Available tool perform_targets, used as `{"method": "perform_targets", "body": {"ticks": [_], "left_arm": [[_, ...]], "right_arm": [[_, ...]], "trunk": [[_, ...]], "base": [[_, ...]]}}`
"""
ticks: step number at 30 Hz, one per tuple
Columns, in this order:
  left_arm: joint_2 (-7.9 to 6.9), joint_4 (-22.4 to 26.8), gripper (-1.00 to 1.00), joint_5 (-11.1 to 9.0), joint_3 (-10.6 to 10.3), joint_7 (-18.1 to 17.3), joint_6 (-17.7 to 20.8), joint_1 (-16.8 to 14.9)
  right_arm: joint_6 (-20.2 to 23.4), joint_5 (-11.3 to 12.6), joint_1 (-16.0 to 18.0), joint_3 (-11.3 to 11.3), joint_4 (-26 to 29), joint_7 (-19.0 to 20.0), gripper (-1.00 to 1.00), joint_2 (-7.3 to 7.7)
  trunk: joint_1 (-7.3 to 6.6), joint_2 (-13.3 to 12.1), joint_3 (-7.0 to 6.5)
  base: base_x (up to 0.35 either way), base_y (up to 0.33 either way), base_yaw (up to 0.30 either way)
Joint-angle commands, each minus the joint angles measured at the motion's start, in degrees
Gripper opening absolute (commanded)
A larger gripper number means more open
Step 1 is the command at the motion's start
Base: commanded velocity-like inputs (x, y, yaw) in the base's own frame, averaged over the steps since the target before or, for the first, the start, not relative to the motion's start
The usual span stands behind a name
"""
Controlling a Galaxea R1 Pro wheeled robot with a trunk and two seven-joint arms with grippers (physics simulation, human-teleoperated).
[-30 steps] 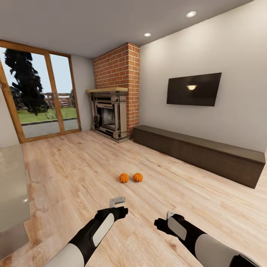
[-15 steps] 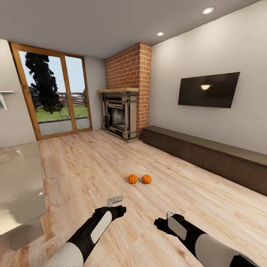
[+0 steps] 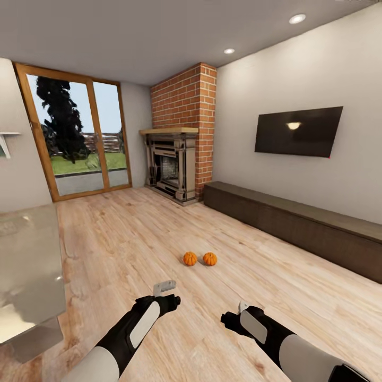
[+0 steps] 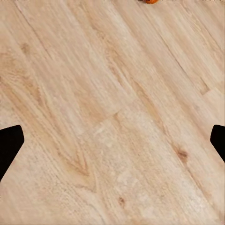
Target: Place each of the two pumpkins and all three candles from the living room inside a cabinet in the living room (use any cabinet), then make sure every cabinet is closed, and position the cauldron so it is next to a table in the living room.
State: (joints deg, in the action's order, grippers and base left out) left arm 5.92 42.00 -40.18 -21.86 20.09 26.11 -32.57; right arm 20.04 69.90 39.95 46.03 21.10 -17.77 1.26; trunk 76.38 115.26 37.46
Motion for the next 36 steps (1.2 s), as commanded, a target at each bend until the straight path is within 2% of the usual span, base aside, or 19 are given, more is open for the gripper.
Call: {"method": "perform_targets", "body": {"ticks": [1,10,17,25,36], "left_arm": [[-0.06,0.1,1.0,-0.6,-0.2,0.56,0.08,-0.04],[-0.04,0.14,1.0,-0.53,-0.2,0.56,0.08,-0.04],[-0.22,0.27,1.0,-0.43,-0.11,0.34,0.12,-0.04],[-0.21,0.28,1.0,-0.12,-0.11,0.39,0.16,-0.04],[-0.21,-0.22,1.0,-0.17,-0.02,0.39,0.17,-0.04]], "right_arm": [[0.15,0.41,0.04,0.39,0.17,-0.42,1.0,0.08],[0.33,0.34,0.04,0.38,0.0,-0.42,1.0,0.09],[0.35,0.36,0.04,0.39,-0.05,-0.42,1.0,0.14],[0.25,0.37,0.04,0.43,0.12,-0.42,1.0,0.09],[0.18,0.33,0.04,0.38,0.08,-0.51,1.0,0.06]], "trunk": [[-0.23,-0.38,-0.12],[-2.21,-3.99,-1.61],[-2.21,-3.99,-1.34],[-2.21,-3.99,-1.03],[-2.21,-3.99,-1.0]], "base": [[0.0,0.0,0.0],[0.0,0.0,0.073],[0.023,0.0,0.242],[0.281,-0.05,0.237],[0.277,-0.195,0.018]]}}
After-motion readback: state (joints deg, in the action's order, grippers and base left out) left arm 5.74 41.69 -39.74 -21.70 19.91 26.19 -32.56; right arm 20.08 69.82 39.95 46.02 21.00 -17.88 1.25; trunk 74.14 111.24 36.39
